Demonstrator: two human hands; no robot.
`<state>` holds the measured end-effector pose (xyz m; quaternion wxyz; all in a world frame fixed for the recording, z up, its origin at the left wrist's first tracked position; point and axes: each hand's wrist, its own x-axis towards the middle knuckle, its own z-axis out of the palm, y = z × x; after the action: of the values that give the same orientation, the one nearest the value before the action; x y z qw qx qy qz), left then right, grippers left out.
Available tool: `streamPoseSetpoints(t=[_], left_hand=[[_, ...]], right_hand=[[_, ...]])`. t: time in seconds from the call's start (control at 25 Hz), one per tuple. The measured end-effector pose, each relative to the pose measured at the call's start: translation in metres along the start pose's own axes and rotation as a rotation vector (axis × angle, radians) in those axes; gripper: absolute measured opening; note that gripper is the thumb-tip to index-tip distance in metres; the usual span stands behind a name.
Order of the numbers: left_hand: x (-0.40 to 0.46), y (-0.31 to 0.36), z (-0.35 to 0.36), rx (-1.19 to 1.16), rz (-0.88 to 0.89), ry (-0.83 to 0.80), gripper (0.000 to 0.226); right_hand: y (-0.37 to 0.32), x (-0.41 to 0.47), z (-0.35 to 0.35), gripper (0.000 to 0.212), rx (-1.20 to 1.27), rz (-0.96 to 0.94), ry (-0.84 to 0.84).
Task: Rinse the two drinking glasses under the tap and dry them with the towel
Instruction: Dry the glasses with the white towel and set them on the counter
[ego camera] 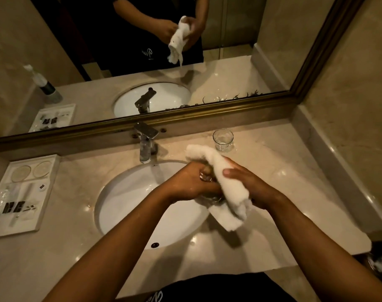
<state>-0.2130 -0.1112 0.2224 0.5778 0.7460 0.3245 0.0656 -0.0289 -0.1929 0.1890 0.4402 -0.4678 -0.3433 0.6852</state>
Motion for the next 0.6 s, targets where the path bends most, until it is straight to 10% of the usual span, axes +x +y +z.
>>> streamPoseSetpoints(t=[0.16, 0.36, 0.6], left_hand=[[-0.004, -0.01, 0.011, -0.27, -0.054, 0.079, 0.042], [-0.006, -0.003, 0.007, -0.22, 0.143, 0.044, 0.023], [0.002, 0.005, -0.016, -0.126, 0.086, 0.161, 0.015]], right_hand=[[-0.008, 0.0, 0.005, 0.072, -0.776, -0.188, 0.034], [-0.028, -0.006, -0.003, 0.024, 0.232, -0.012, 0.138], [-0.014, 0.011, 0.015, 0.026, 0.386, -0.073, 0.254]])
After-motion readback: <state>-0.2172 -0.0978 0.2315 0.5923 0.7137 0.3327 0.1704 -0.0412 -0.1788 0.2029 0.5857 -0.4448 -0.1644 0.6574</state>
